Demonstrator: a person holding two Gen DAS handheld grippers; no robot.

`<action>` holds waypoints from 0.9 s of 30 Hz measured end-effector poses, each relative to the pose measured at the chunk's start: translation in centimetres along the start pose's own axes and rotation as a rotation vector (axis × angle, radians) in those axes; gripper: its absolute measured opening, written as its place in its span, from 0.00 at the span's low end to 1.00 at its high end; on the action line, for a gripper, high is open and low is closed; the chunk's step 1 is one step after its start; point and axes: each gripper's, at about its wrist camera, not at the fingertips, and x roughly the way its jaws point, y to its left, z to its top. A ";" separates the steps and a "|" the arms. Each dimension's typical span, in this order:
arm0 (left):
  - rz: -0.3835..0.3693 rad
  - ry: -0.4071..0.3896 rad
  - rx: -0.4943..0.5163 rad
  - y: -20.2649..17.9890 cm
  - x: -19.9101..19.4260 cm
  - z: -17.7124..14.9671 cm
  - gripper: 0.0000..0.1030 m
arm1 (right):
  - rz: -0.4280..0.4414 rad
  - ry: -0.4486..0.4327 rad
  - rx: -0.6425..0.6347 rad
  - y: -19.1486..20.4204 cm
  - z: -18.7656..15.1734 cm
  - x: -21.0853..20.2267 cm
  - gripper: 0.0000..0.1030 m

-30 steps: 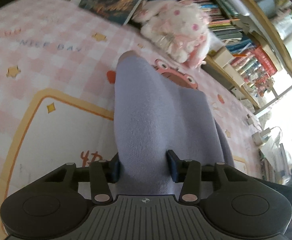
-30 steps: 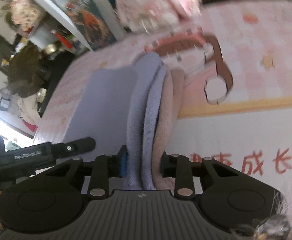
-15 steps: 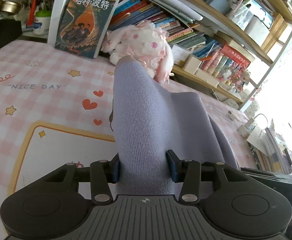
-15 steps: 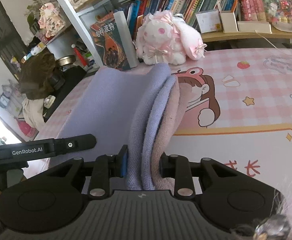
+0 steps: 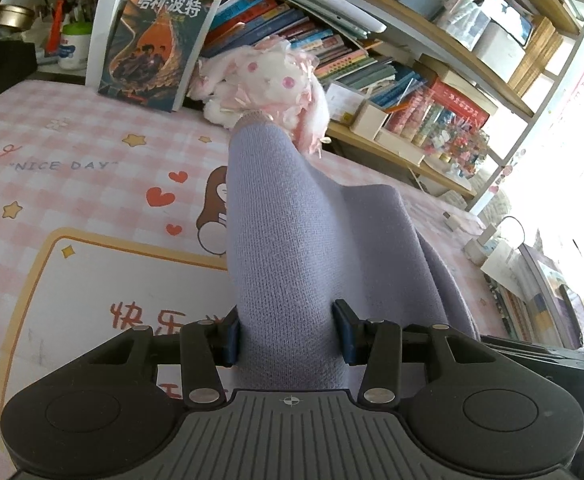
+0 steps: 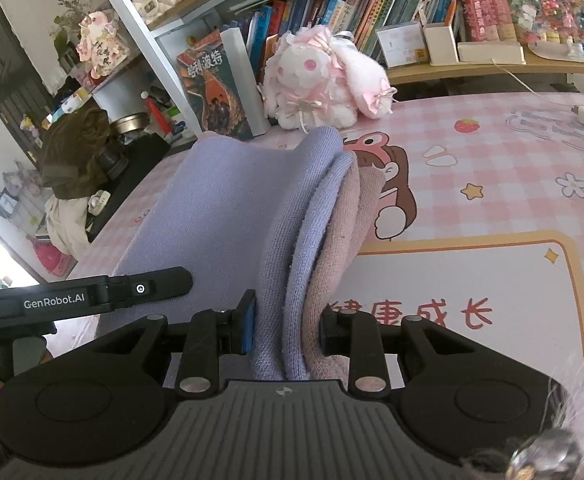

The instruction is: Fold clothes

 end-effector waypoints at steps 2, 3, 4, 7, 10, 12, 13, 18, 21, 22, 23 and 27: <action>0.003 -0.002 -0.001 -0.4 -0.1 -0.2 0.43 | 0.002 -0.001 0.000 -0.3 -0.2 -0.4 0.25; 0.004 -0.002 -0.003 -0.5 -0.1 -0.3 0.43 | 0.004 -0.001 -0.001 -0.4 -0.3 -0.5 0.25; 0.005 -0.002 -0.005 -0.6 -0.1 -0.4 0.43 | 0.006 -0.002 -0.002 -0.5 -0.4 -0.6 0.25; 0.008 0.002 -0.006 -1.2 -0.2 -0.7 0.43 | 0.008 0.001 -0.006 -0.9 -0.6 -1.0 0.25; 0.010 0.005 0.001 -1.7 -0.2 -0.9 0.43 | 0.009 0.003 -0.005 -1.3 -0.8 -1.4 0.25; 0.010 0.006 0.006 -2.0 -0.2 -1.0 0.43 | 0.009 0.002 -0.002 -1.5 -0.9 -1.6 0.25; 0.009 0.008 0.007 -2.1 -0.2 -1.0 0.43 | 0.010 0.001 0.000 -1.6 -1.0 -1.7 0.25; 0.004 0.013 0.016 -2.2 -0.3 -1.1 0.43 | 0.005 -0.002 0.008 -1.7 -1.3 -2.0 0.25; -0.003 0.017 0.021 -2.1 -0.2 -1.0 0.43 | -0.001 -0.003 0.012 -1.6 -1.4 -2.0 0.25; -0.007 0.018 0.022 -1.9 -0.2 -1.0 0.43 | -0.004 -0.004 0.014 -1.5 -1.5 -2.0 0.25; -0.012 0.020 0.023 -1.8 -0.2 -0.9 0.43 | -0.007 -0.005 0.015 -1.4 -1.5 -2.0 0.25; -0.037 0.026 0.030 -0.9 -0.1 -0.7 0.43 | -0.029 -0.011 0.022 -0.7 -1.6 -1.9 0.25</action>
